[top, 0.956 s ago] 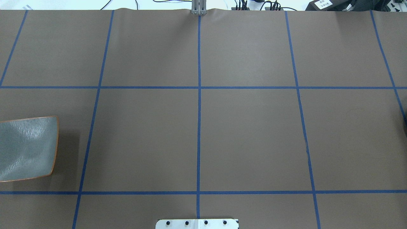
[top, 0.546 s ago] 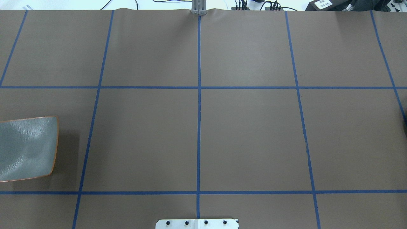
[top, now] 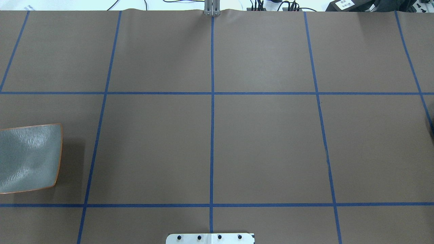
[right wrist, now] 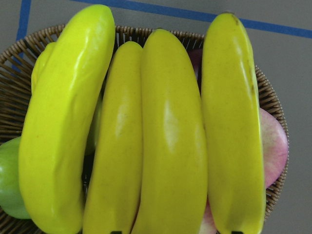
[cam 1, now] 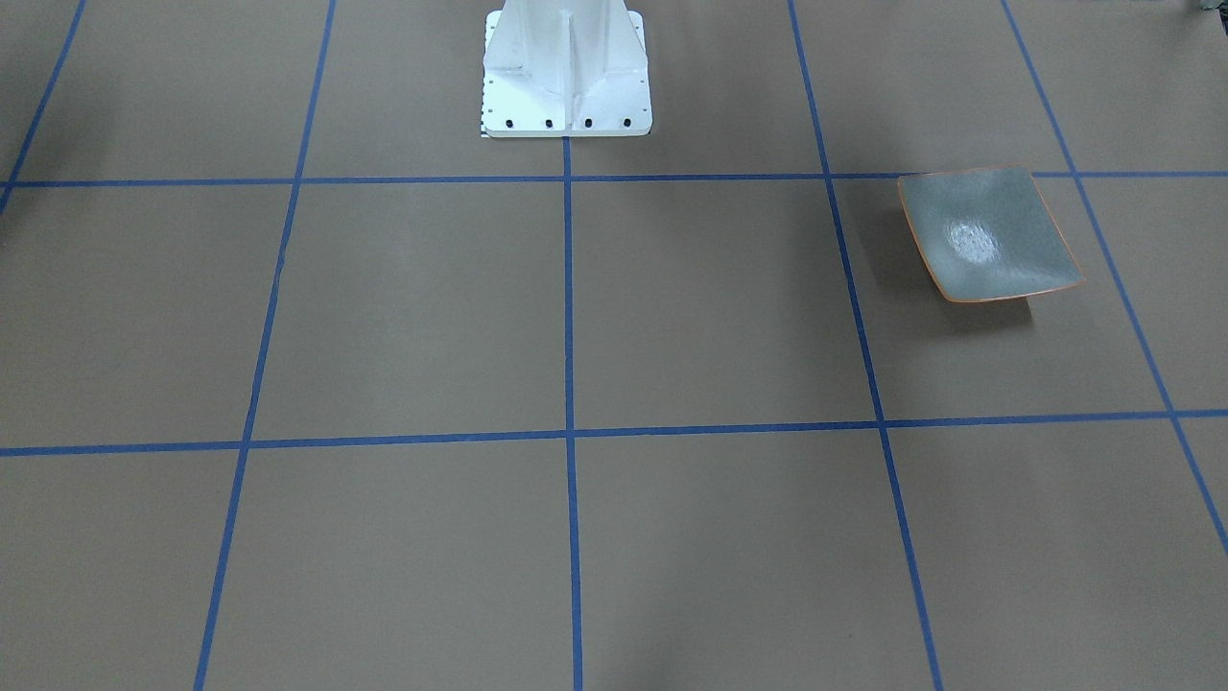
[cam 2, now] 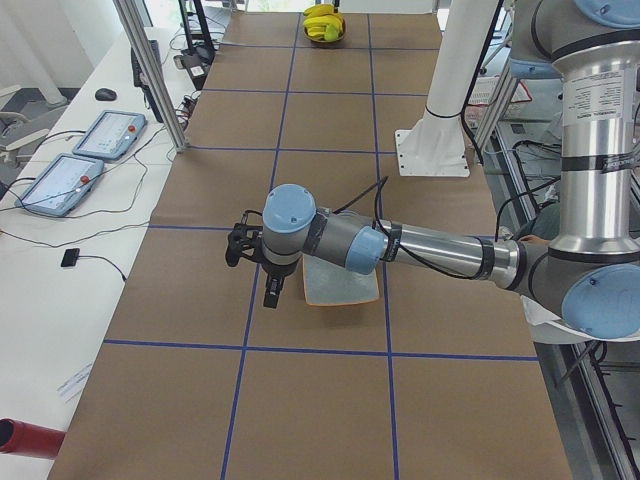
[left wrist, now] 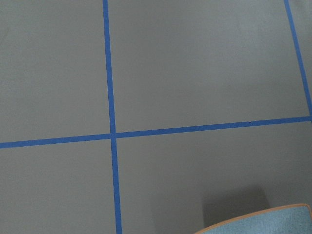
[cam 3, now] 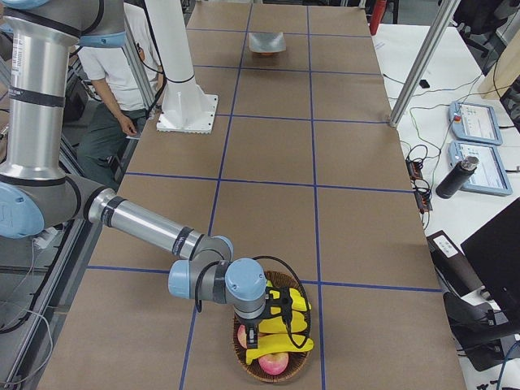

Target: Transfer all bananas from basket to plate

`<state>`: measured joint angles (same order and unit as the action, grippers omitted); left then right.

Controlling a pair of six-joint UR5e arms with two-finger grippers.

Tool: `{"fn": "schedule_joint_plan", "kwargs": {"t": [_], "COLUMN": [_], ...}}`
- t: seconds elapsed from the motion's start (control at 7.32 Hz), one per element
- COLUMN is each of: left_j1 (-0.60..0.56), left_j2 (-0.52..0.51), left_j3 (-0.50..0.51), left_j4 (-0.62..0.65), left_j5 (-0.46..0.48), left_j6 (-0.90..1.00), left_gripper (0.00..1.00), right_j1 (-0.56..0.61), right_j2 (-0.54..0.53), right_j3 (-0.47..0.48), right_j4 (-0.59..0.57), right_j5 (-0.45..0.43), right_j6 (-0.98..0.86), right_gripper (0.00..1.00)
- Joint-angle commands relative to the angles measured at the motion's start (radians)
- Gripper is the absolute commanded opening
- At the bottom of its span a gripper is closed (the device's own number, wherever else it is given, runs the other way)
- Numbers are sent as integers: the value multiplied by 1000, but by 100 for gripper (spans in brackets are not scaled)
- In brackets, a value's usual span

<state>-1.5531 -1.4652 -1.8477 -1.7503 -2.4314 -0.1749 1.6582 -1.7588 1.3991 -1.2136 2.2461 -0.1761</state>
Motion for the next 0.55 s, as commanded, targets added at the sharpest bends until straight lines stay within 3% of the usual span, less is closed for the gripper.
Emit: {"fn": "schedule_joint_plan", "kwargs": {"t": [0.0, 0.14, 0.27, 0.41], "left_j1": [-1, -1, -1, -1], "left_j2": [16, 17, 17, 17], "left_j3": [-16, -21, -22, -25], "left_j4": [0, 0, 0, 2], "left_j5": [0, 0, 0, 0], "left_j6": [0, 0, 0, 0], "left_gripper": [99, 99, 99, 99], "right_j1": [0, 0, 0, 0], "right_j2": [4, 4, 4, 4], "right_j3": [-6, -6, -5, -3], "right_j4": [14, 12, 14, 14], "right_j5": [4, 7, 9, 9], "right_j6": [17, 20, 23, 23], "right_gripper": [36, 14, 0, 0]}}
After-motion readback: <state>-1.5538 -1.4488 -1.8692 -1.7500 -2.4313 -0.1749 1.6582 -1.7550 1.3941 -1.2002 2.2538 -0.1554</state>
